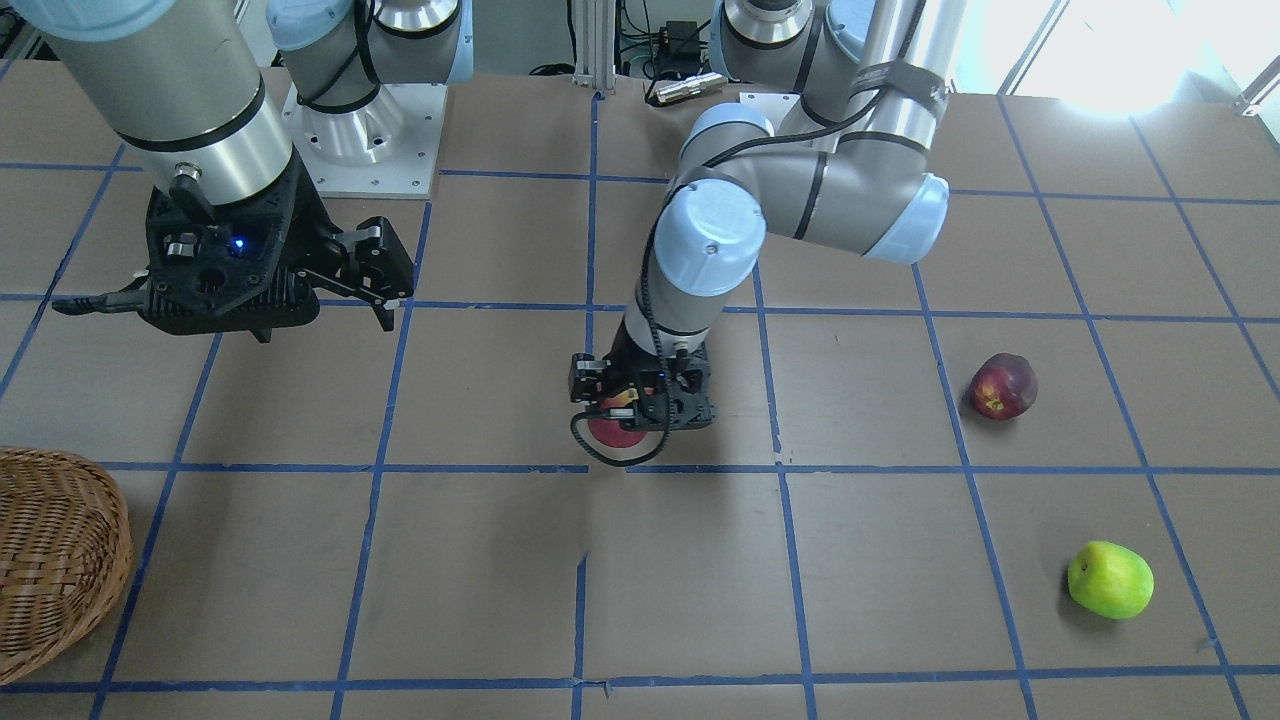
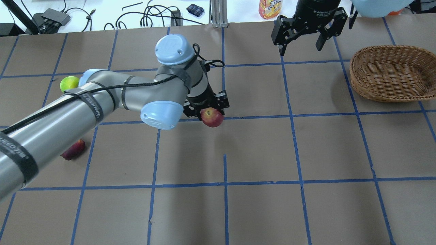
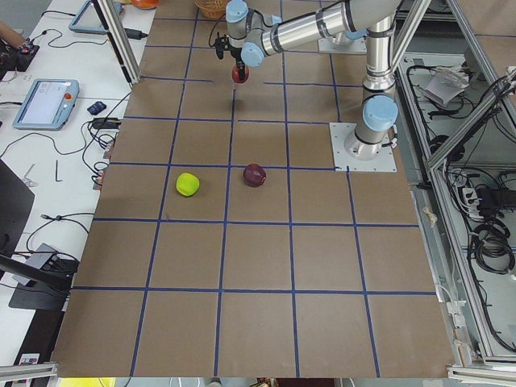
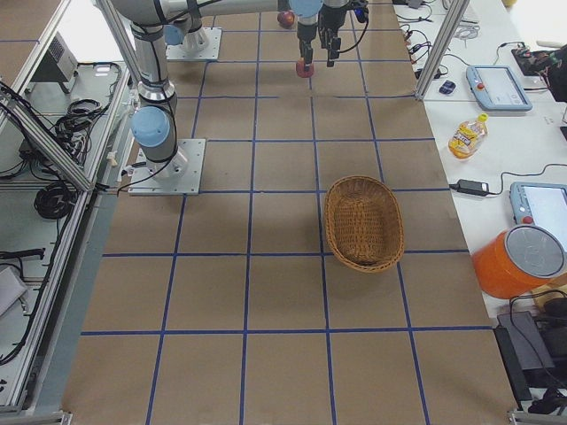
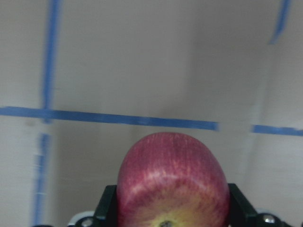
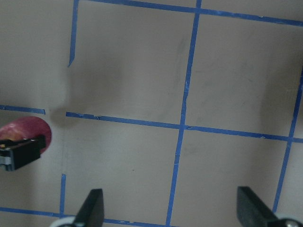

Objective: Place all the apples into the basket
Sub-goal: 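Grasp the red-yellow apple with the left gripper and set it mid-table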

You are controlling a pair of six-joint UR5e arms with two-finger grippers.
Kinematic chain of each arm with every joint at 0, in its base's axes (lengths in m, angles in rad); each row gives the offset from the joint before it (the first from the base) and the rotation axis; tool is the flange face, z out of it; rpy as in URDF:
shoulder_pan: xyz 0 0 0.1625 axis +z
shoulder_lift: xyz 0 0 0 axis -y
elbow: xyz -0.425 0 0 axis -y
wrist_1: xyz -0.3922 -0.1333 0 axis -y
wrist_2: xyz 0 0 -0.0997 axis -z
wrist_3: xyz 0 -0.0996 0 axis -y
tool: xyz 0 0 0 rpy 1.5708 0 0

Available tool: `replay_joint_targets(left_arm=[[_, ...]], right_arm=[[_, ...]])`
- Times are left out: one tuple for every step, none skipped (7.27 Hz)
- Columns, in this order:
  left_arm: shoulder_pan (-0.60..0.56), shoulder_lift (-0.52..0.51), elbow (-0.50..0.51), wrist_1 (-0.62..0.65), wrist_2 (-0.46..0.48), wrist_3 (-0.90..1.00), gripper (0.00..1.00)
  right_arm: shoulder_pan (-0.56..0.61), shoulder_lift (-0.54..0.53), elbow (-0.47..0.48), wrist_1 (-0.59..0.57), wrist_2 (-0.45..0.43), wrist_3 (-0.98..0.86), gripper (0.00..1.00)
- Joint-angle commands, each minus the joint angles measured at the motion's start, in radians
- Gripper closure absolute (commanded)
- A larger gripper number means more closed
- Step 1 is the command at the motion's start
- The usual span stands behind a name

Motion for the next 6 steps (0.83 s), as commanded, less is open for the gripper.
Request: replay_joint_targets(left_arm=[[-0.072,-0.084,0.023,0.066,-0.02,-0.073,0.07],[-0.077,-0.092,0.02,0.086,-0.021,-0.066,0.0],[-0.069,-0.065,0.038,0.071,-0.021,-0.047,0.0],[-0.037,-0.031,0.064,-0.014,-0.026,0.032,0.0],[0.039,0.007,0.091,-0.085,-0.027,0.112,0.0],[0.17,0.052,0.112,-0.227,-0.024,0.322,0.0]], right_arm=[[0.0,0.0,0.003,0.0,0.0,0.0,0.0],[0.0,0.003,0.003,0.0,0.0,0.0,0.0],[0.0,0.0,0.004,0.0,-0.003,-0.002,0.0],[0.0,0.006,0.003,0.0,-0.001,0.0,0.0],[0.0,0.001,0.004,0.001,-0.001,-0.003,0.0],[-0.003,0.009,0.004,0.0,-0.01,-0.011,0.0]])
